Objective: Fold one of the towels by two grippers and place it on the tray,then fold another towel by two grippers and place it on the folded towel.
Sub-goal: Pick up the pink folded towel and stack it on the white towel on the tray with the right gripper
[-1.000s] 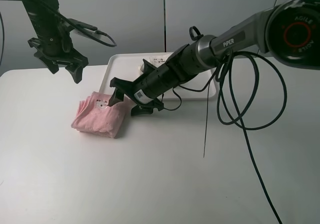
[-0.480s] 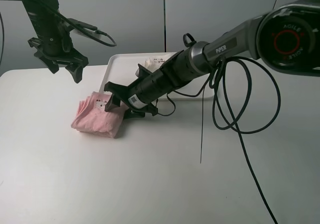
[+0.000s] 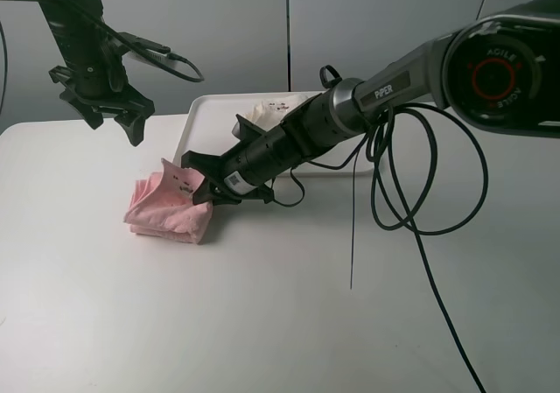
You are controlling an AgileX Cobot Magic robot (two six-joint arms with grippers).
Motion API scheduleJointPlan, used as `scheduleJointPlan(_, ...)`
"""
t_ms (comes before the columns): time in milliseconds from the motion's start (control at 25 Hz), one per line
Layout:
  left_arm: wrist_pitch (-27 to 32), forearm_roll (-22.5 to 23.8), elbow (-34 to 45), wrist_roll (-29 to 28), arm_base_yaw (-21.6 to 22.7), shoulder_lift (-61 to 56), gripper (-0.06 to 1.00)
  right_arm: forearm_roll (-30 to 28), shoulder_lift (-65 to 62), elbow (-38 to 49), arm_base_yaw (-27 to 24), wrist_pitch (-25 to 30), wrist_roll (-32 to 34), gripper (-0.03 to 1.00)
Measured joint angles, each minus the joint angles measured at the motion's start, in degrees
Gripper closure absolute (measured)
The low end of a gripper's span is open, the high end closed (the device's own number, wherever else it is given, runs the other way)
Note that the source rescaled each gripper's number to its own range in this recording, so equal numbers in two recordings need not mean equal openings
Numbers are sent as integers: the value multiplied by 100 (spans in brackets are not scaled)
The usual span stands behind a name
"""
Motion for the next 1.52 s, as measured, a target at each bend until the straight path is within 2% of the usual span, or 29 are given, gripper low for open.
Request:
scheduleJointPlan(160,65,0,0,0,0,0,2,-70,-51,0,0,52,-75,89)
scheduleJointPlan(400,208,-13,0,129,0,0,2,-759,-528,-25,0,41,-97,89)
scheduleJointPlan(520,242,-21,0,159,0,0,2,-1570,-723,-245,0,41,199,89)
scheduleJointPlan(720,242,-32,0,173,0,0,2,-3781,-848,-1078,-24,337,1541,89)
scheduleJointPlan(840,242,-32,0,173,0,0,2,-4514,-846,-1634,-156,590,2018,89)
scheduleJointPlan(1120,191,-43,0,176,0,0,2,-4743,-850,-2429,-859,882,2302,89)
scheduleJointPlan(1360,140,-86,0,220,0,0,2,-4390,-850,-2540,-1431,933,2316,89)
scheduleJointPlan(1520,114,-204,0,220,0,0,2,-3766,-806,-2554,-1788,1138,2304,89)
